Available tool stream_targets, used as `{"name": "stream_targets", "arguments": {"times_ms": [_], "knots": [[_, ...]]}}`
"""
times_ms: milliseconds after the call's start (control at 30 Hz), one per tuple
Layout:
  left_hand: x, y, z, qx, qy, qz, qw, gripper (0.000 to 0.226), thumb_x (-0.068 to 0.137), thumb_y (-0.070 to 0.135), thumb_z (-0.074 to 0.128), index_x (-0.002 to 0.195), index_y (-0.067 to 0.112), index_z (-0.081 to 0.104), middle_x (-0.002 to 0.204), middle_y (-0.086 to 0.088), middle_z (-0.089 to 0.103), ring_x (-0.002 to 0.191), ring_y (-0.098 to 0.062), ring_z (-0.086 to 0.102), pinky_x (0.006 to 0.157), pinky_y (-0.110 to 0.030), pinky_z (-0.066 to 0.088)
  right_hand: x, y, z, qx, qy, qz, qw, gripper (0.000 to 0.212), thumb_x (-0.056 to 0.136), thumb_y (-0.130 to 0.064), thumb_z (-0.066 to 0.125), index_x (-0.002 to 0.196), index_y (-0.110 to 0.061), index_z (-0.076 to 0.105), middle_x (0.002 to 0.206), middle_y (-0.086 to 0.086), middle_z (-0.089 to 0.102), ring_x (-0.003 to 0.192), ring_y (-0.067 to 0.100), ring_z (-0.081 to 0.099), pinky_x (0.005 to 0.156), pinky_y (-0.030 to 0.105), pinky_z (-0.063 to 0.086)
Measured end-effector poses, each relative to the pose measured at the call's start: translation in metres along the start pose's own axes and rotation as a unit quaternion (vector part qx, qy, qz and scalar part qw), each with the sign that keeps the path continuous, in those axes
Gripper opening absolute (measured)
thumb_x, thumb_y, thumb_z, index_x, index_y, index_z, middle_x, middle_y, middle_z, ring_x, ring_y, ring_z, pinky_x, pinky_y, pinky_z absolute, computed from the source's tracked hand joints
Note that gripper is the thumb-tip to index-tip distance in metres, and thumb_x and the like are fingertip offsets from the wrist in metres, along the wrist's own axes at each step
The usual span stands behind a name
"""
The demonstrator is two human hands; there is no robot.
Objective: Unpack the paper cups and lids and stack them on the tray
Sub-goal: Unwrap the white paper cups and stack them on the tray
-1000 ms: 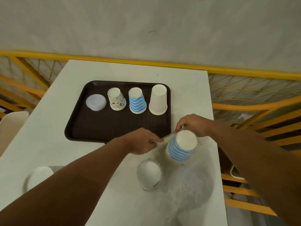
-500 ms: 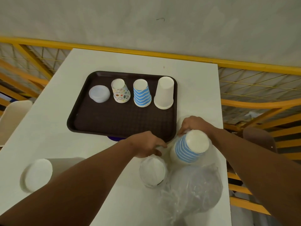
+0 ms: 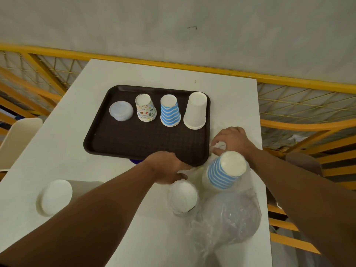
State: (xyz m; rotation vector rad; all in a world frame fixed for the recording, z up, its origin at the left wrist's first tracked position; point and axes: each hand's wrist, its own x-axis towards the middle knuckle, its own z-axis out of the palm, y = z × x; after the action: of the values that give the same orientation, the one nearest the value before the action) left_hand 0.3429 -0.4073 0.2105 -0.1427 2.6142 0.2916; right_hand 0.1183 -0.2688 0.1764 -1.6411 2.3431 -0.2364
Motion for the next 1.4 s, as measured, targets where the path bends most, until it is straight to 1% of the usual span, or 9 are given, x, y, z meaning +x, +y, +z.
{"name": "stream_targets", "arguments": {"times_ms": [67, 333, 567, 767, 933, 1033, 1133, 1300, 1400], "knots": [[-0.004, 0.0, -0.008, 0.01, -0.002, -0.004, 1.0, 0.043, 0.1, 0.052, 0.039, 0.141, 0.04, 0.045, 0.128, -0.004, 0.063, 0.117, -0.027, 0.058, 0.098, -0.04, 0.046, 0.0, -0.005, -0.01, 0.023, 0.012, 0.007, 1.0, 0.046, 0.077, -0.069, 0.045, 0.092, -0.034, 0.072, 0.102, -0.01, 0.064, 0.106, 0.014, 0.049, 0.101, 0.036, 0.02], [-0.031, -0.001, -0.063, 0.001, 0.071, -0.054, 0.996, 0.031, 0.098, 0.047, 0.041, 0.112, 0.033, 0.065, 0.107, 0.005, 0.068, 0.101, -0.017, 0.059, 0.082, -0.033, 0.046, 0.002, -0.043, -0.083, 0.038, 0.09, -0.018, 0.995, 0.018, 0.091, -0.041, 0.061, 0.094, -0.027, 0.072, 0.097, -0.007, 0.068, 0.078, 0.008, 0.048, 0.083, 0.034, 0.042], [-0.095, -0.005, -0.129, -0.019, 0.187, -0.057, 0.981, 0.031, 0.097, 0.045, 0.048, 0.118, 0.03, 0.067, 0.11, 0.001, 0.064, 0.096, -0.014, 0.053, 0.078, -0.028, 0.038, -0.011, -0.146, -0.151, 0.035, 0.155, -0.038, 0.987, 0.017, 0.091, -0.031, 0.062, 0.095, -0.018, 0.072, 0.091, -0.006, 0.065, 0.086, 0.012, 0.056, 0.077, 0.03, 0.044], [-0.189, -0.033, -0.131, -0.037, 0.215, -0.051, 0.975, 0.034, 0.093, 0.049, 0.053, 0.122, 0.033, 0.063, 0.108, 0.006, 0.068, 0.1, -0.016, 0.058, 0.088, -0.034, 0.048, -0.04, -0.261, -0.136, 0.173, 0.243, 0.016, 0.954, 0.01, 0.09, -0.027, 0.064, 0.097, -0.022, 0.07, 0.093, -0.009, 0.065, 0.085, 0.009, 0.059, 0.074, 0.011, 0.039], [-0.254, -0.057, -0.075, -0.142, 0.276, -0.043, 0.95, 0.044, 0.092, 0.051, 0.056, 0.129, 0.027, 0.06, 0.126, 0.007, 0.062, 0.112, -0.012, 0.056, 0.09, -0.024, 0.043, -0.076, -0.329, -0.062, 0.376, 0.28, 0.09, 0.879, 0.019, 0.097, -0.025, 0.055, 0.113, -0.025, 0.065, 0.108, -0.007, 0.066, 0.099, 0.008, 0.062, 0.088, 0.022, 0.047], [-0.27, -0.065, -0.031, -0.214, 0.292, -0.023, 0.932, 0.063, 0.083, 0.054, 0.068, 0.139, 0.031, 0.05, 0.139, 0.011, 0.05, 0.125, -0.007, 0.048, 0.099, -0.025, 0.043, -0.094, -0.347, -0.013, 0.475, 0.248, 0.106, 0.837, 0.027, 0.092, -0.012, 0.053, 0.107, -0.032, 0.063, 0.107, -0.008, 0.066, 0.1, 0.003, 0.061, 0.088, 0.025, 0.047], [-0.269, -0.068, 0.006, -0.282, 0.275, -0.013, 0.919, 0.082, 0.072, 0.05, 0.08, 0.143, 0.035, 0.041, 0.142, 0.018, 0.043, 0.129, -0.001, 0.041, 0.106, -0.027, 0.04, -0.108, -0.353, 0.021, 0.544, 0.186, 0.144, 0.806, 0.037, 0.077, -0.014, 0.054, 0.104, -0.039, 0.061, 0.111, -0.007, 0.063, 0.104, 0.014, 0.06, 0.092, 0.034, 0.049], [-0.252, -0.057, 0.04, -0.395, 0.31, -0.046, 0.864, 0.074, 0.079, 0.033, 0.079, 0.14, 0.042, 0.038, 0.133, 0.021, 0.048, 0.122, -0.005, 0.048, 0.105, -0.038, 0.047, -0.111, -0.35, 0.062, 0.466, 0.023, 0.207, 0.86, 0.071, 0.084, -0.031, 0.074, 0.141, -0.041, 0.032, 0.134, -0.019, 0.041, 0.123, 0.011, 0.047, 0.106, 0.037, 0.041], [-0.245, -0.054, 0.045, -0.401, 0.321, -0.051, 0.857, 0.072, 0.08, 0.035, 0.078, 0.138, 0.049, 0.038, 0.132, 0.027, 0.048, 0.119, 0.0, 0.049, 0.104, -0.037, 0.047, -0.102, -0.357, 0.071, 0.452, -0.01, 0.176, 0.874, 0.073, 0.083, -0.036, 0.075, 0.138, -0.044, 0.027, 0.128, -0.025, 0.038, 0.121, 0.004, 0.042, 0.109, 0.034, 0.037]]}}
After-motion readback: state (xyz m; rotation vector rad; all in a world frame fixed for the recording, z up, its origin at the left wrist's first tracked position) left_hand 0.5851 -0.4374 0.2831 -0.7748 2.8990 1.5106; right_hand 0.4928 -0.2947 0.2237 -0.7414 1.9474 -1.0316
